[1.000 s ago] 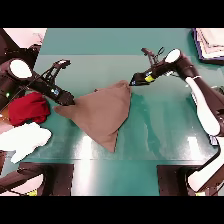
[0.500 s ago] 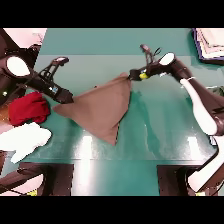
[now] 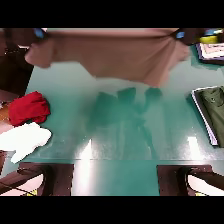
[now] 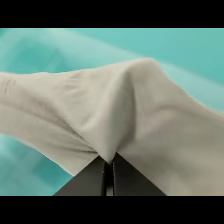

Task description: Fold the shirts.

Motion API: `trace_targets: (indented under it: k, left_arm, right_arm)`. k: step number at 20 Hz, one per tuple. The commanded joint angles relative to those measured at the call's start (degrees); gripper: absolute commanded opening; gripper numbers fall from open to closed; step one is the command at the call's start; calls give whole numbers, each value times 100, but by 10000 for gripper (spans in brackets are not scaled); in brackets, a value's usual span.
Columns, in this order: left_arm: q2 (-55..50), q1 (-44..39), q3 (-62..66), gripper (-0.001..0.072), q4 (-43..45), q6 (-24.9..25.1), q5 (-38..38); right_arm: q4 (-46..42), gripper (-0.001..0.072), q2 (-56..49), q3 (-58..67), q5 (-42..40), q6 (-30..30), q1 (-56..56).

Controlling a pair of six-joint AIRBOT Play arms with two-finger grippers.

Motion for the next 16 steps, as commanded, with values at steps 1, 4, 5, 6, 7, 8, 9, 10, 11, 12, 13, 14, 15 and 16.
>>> trace_targets:
  k: [1, 4, 5, 6, 7, 8, 9, 10, 11, 12, 13, 14, 15, 16]
  left_arm:
    - [306, 7, 855, 23, -634, -28, 254]
    - [721, 7, 855, 22, -688, -28, 271]
    - [820, 7, 852, 22, -678, -28, 267]
    - [824, 7, 855, 22, -638, -28, 240]
    - [804, 7, 772, 22, -546, -26, 208]
    - [804, 7, 518, 22, -413, -24, 210]
    - [791, 7, 96, 22, -245, -20, 227]
    - [726, 7, -323, 22, -81, -17, 216]
    - [570, 7, -763, 23, 111, 0, 203]
    - [385, 7, -1134, 23, 203, 24, 175]
    - [146, 7, -1508, 23, 317, 26, 181]
    - [-140, 9, -1851, 23, 369, 31, 225]
    - [-442, 7, -2111, 24, 415, 76, 310]
    - [-778, 9, -2308, 24, 439, 179, 461]
  right_arm:
    - [-66, 18, 1128, 0, 588, 2, -98]
    - [-72, 18, 1674, 0, 793, 332, -98]
    - [-72, 18, 1784, 0, 935, 518, -98]
    - [-74, 19, 1821, -2, 1097, 688, -98]
    - [-72, 18, 1790, -33, 1268, 883, -96]
    - [-68, 18, 1722, -120, 1425, 1012, -92]
    - [-66, 19, 1626, -280, 1589, 1172, -92]
    - [-59, 19, 1475, -531, 1729, 1305, -92]
    - [-59, 18, 1272, -850, 1827, 1353, -83]
    - [-61, 19, 1078, -1204, 1816, 1384, -26]
    - [-68, 19, 855, -1609, 1692, 1384, 87]
    - [-70, 19, 629, -1976, 1438, 1360, 229]
    - [-72, 19, 372, -2352, 966, 1226, 411]
    - [-66, 19, 120, -2651, 417, 1141, 581]
